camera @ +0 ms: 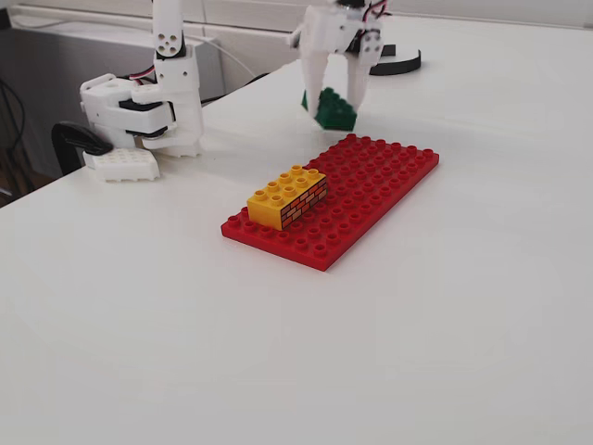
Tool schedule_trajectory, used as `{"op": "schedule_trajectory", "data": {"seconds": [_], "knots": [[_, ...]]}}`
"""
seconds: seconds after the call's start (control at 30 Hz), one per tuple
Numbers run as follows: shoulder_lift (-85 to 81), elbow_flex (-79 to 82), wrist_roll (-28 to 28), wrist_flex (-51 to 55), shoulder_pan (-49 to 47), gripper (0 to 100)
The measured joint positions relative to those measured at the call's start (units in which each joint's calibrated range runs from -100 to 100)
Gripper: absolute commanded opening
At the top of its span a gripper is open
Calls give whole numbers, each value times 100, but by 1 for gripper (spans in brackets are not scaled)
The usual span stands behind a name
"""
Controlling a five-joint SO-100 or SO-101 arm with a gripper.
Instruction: Grab the loose lego brick and stack it on top of the fixed one.
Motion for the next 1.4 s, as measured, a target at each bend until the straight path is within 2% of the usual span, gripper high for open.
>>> {"op": "schedule_trajectory", "data": {"seconds": [0.2, 0.53, 0.8, 1.03, 1.3, 1.4], "knots": [[-747, -1657, -229, 1131, 616, 3], [-1775, -1396, -172, 1200, 2329, 3], [-2285, 405, 10, 328, 3338, 3], [-2769, 1783, 16, -613, 3746, 3], [-2794, 2323, 114, -1097, 4355, 3], [-2803, 2332, 166, -1105, 4310, 3]]}}
